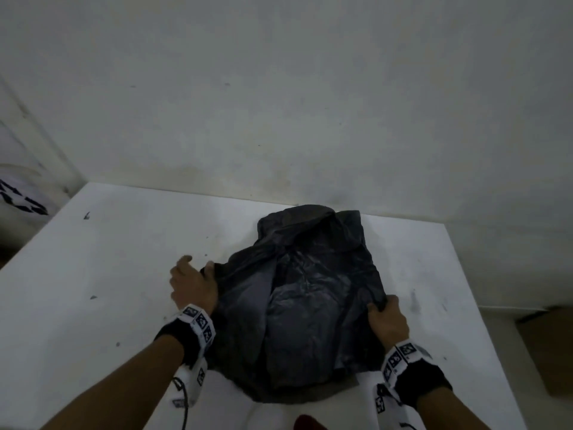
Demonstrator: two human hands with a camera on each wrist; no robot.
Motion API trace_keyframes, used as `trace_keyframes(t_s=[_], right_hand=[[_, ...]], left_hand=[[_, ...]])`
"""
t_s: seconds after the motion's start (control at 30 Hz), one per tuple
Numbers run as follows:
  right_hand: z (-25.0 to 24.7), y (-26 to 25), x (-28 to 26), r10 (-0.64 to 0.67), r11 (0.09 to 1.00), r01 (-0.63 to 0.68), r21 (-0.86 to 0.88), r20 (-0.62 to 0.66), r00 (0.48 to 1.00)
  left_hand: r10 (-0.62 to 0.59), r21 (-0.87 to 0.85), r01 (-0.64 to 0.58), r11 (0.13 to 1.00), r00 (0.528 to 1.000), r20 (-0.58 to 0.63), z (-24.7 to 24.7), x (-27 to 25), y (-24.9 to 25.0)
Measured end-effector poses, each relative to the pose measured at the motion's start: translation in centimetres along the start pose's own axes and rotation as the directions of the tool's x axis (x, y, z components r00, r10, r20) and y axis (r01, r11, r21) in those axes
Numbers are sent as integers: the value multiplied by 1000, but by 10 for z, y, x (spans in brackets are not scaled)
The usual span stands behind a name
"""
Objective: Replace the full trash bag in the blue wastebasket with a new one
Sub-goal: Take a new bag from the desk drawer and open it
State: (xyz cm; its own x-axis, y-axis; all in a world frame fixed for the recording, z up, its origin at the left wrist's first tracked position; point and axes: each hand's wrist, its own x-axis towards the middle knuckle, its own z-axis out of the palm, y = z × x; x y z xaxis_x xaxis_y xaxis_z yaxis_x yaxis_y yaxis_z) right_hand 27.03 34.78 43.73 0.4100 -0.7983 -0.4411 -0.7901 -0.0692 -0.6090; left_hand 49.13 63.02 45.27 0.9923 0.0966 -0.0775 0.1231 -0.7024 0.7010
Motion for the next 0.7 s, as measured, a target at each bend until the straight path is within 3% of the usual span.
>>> trace_keyframes(t_s=[0.07, 0.13, 0.2, 0.3, 0.37, 0.43, 0.5, 0.53, 0.6, 0.67, 0.7], right_hand=[[5, -5, 0, -7, 1000, 7, -17, -14, 1000], [8, -8, -1, -13, 983, 4, -182, -50, 999], [9, -12, -3, -123, 932, 66, -356, -141, 982], [2, -18, -6, -306, 884, 214, -416, -167, 937], [-6, -22, -6, -319, 839, 218, -498, -127, 939], [-15, -28, -10, -419, 775, 267, -573, -151, 895], [-20, -42, -20, -597, 703, 438, -561, -131, 791], [-19, -51, -27, -629, 697, 511, -503, -86, 773], [-11, -72, -42, -617, 742, 604, -292, 55, 785], [3, -93, -60, -651, 736, 671, -91, 176, 738], [12, -101, -71, -676, 711, 703, -25, 250, 693]], left_hand=[[157, 81, -155, 985, 988, -14, 1, -14, 4], [264, 30, -268, 963, 960, 93, 7, -23, 6], [286, -61, -279, 958, 931, 225, 14, -29, 8], [288, -11, -306, 952, 883, 371, 20, -33, 11], [315, 23, -350, 936, 869, 382, 25, -33, 14], [335, -29, -349, 937, 869, 364, 29, -33, 19], [330, -139, -300, 944, 867, 373, 30, -36, 28], [315, -203, -252, 946, 865, 392, 32, -38, 33], [292, -298, -168, 940, 847, 444, 34, -41, 43], [282, -392, -58, 918, 792, 541, 36, -46, 55], [260, -448, 55, 893, 747, 612, 37, -49, 60]])
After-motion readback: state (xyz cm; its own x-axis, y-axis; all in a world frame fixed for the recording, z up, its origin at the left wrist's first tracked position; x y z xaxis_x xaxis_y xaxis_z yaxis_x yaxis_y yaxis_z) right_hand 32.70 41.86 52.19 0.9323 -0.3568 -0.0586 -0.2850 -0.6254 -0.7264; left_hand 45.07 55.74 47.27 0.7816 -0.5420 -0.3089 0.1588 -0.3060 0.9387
